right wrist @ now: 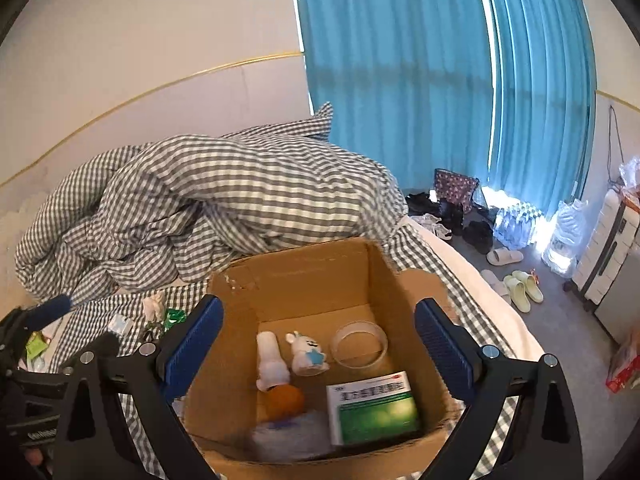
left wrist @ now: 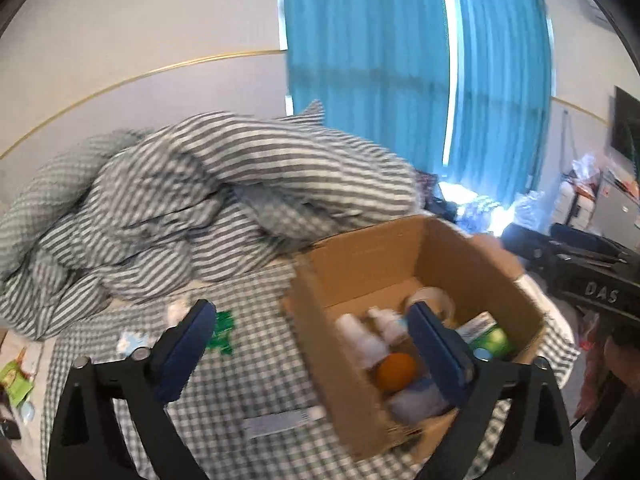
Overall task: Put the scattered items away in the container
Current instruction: 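Withdraw both grippers from the box back over the bed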
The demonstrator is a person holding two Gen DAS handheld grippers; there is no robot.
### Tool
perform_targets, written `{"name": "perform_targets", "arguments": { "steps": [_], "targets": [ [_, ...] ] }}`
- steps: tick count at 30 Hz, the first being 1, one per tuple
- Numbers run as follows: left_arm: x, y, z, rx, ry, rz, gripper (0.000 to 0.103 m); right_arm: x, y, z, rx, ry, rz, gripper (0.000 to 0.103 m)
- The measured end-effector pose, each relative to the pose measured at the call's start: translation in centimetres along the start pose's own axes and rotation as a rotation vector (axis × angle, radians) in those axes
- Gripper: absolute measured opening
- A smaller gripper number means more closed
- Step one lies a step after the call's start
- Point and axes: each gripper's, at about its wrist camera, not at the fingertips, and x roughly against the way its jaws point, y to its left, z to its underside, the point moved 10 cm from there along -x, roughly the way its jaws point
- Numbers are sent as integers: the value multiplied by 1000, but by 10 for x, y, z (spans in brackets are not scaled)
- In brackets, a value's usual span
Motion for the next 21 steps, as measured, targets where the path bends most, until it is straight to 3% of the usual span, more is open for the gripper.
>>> {"name": "perform_targets", "arguments": {
  "steps": [10,21],
  "targets": [
    [25,133,31,162,16,-141,103,-11,83,6,66,6,-68,103],
    [46,236,63,265,27,-258,103,-33,189,22,175,58,-181,103]
  ]
}}
